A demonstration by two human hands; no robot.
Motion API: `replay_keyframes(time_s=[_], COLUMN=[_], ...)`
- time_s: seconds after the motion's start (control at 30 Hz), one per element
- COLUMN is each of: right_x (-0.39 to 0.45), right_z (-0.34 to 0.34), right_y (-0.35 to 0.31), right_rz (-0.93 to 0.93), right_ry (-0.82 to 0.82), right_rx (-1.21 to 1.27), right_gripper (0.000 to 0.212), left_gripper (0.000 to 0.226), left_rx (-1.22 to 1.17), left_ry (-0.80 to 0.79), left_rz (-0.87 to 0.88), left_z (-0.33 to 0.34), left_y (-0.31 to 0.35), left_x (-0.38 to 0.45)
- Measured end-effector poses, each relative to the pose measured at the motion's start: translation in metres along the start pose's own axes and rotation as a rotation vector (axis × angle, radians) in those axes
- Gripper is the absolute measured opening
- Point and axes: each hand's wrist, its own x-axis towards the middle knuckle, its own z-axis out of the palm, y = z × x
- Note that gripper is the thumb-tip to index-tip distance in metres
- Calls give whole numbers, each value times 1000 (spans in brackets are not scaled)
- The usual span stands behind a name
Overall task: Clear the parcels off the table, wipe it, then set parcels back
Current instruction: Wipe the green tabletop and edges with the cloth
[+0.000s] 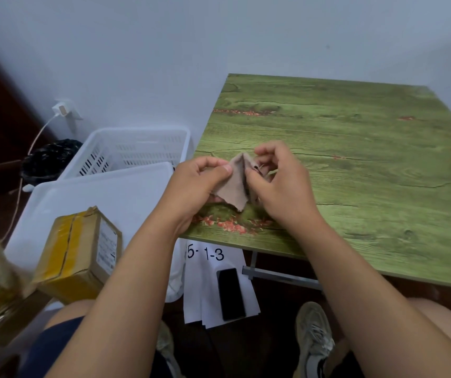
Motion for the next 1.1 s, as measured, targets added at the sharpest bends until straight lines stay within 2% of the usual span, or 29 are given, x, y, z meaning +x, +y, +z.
replay_keyframes(time_s=[0.17, 0.3, 0.43, 0.53, 0.6, 0.73, 0.9, 1.1], right_x=[-4, -6, -4, -4, -3, -1, -3, -8], right_z=[7, 10, 9, 8, 7, 6, 5, 7], right_y=[0, 0, 2, 3, 6, 8, 4, 6], right_rz=[-84, -224, -213, -194, -108, -77, -246, -449], right_ry=[-35, -20, 18, -11, -85, -44, 26, -29], right_rx=[13, 4, 48, 15, -27, -109, -107, -281], right_gripper=[6, 9, 9, 18, 29, 10, 12, 15], left_gripper=[11, 15, 22, 23, 21, 19, 17, 21], left_rx=[9, 120, 254, 154, 59, -17, -85, -185], left_ry=[-54, 12, 107, 96, 75, 40, 52, 50], left_rz=[15, 43, 78, 22, -25, -45, -73, -115], left_z=[1, 3, 2, 0, -2, -5, -6, -6], left_y=[-1, -2, -3, -3, -2, 2, 4, 7], left_x=[-1, 0, 1, 2, 3, 1, -1, 0])
